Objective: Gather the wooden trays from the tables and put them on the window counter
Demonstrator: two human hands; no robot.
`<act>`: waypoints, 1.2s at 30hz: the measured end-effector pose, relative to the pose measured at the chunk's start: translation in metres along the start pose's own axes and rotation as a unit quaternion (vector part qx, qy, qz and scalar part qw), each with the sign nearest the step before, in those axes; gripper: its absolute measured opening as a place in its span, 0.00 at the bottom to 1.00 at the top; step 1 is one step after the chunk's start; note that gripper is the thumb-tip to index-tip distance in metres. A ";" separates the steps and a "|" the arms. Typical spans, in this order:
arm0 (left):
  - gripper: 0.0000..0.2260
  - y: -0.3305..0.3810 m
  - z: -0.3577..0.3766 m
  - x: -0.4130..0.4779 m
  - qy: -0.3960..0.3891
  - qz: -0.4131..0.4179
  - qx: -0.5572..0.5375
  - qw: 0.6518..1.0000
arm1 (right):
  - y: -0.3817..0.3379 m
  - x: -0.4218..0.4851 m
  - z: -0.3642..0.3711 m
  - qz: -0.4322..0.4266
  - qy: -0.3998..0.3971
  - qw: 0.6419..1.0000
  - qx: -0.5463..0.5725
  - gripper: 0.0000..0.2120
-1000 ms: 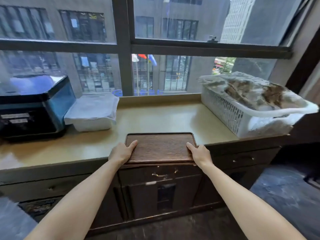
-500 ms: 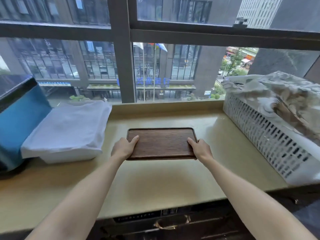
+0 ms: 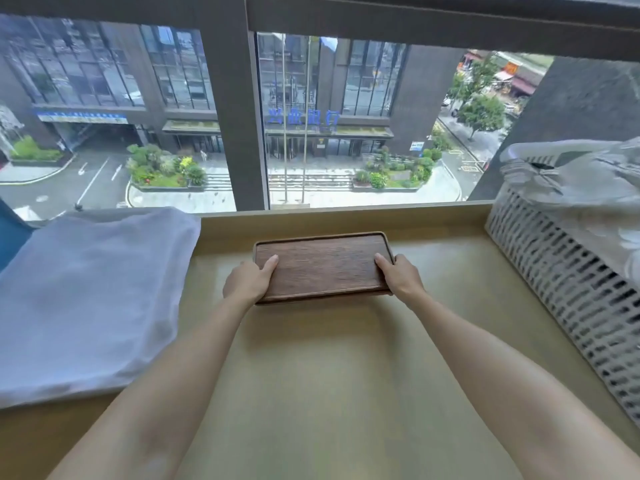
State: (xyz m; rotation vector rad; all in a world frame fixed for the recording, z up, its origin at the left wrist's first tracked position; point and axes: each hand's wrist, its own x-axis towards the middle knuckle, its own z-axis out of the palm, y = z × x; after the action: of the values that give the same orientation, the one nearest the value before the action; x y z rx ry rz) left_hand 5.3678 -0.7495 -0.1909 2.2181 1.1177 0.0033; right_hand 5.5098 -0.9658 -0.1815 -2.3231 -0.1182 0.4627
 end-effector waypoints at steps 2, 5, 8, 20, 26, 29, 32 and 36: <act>0.29 0.002 0.004 0.009 0.005 -0.009 0.025 1.000 | -0.004 0.012 0.002 -0.002 -0.004 1.000 -0.007 0.24; 0.30 0.007 0.009 0.021 0.003 -0.016 0.057 0.998 | -0.006 0.027 0.005 -0.003 -0.008 1.000 -0.021 0.24; 0.30 0.012 0.012 0.033 0.002 -0.023 0.076 0.997 | -0.005 0.038 0.008 -0.007 -0.017 0.999 -0.033 0.23; 0.29 0.029 0.014 0.059 -0.001 -0.033 0.106 0.994 | -0.010 0.076 0.010 -0.022 -0.033 0.995 -0.087 0.23; 0.30 0.033 0.013 0.063 -0.001 -0.026 0.170 0.985 | -0.012 0.080 0.011 -0.032 -0.030 0.992 -0.115 0.23; 0.30 0.035 0.012 0.064 -0.008 -0.031 0.168 0.985 | -0.012 0.080 0.012 -0.028 -0.031 0.991 -0.123 0.24; 0.28 0.039 0.010 0.062 -0.011 -0.034 0.148 0.988 | -0.015 0.079 0.012 -0.017 -0.036 0.992 -0.119 0.25; 0.27 0.039 0.006 0.055 -0.008 -0.012 0.155 0.988 | -0.021 0.077 0.015 0.006 -0.039 0.993 -0.111 0.26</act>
State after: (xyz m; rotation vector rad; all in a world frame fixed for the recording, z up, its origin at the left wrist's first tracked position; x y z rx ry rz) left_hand 5.4325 -0.7299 -0.1889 2.4699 1.2041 -0.2120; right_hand 5.5767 -0.9239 -0.1991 -2.5240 -0.2030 0.5726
